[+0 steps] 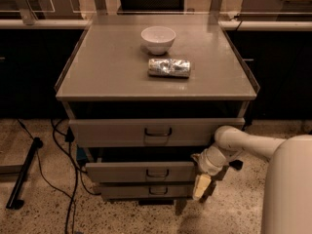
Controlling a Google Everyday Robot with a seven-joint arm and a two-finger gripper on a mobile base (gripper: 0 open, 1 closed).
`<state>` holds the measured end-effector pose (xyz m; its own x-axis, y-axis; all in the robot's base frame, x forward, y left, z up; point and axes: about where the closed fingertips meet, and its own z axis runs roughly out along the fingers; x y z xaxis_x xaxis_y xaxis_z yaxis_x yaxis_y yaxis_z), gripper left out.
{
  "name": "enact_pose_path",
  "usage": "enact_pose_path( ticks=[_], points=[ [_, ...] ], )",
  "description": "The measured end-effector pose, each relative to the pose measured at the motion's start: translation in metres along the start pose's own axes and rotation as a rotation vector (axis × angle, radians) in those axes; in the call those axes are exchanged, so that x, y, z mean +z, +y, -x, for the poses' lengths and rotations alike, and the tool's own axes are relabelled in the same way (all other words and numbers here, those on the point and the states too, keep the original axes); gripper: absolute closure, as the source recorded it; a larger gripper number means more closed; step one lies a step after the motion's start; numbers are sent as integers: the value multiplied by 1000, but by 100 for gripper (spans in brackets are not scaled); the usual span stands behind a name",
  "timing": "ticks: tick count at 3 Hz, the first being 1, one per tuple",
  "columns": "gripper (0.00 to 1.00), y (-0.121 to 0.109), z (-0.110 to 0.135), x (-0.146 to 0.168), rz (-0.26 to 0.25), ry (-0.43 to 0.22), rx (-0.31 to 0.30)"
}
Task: Open middle drawer
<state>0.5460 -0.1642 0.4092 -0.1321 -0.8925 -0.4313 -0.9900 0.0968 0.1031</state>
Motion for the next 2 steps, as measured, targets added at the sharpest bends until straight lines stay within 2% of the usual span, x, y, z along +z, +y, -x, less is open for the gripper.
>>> enact_pose_path(
  ticks=[2],
  points=[
    [0, 41, -19, -16, 125, 33, 69]
  ],
)
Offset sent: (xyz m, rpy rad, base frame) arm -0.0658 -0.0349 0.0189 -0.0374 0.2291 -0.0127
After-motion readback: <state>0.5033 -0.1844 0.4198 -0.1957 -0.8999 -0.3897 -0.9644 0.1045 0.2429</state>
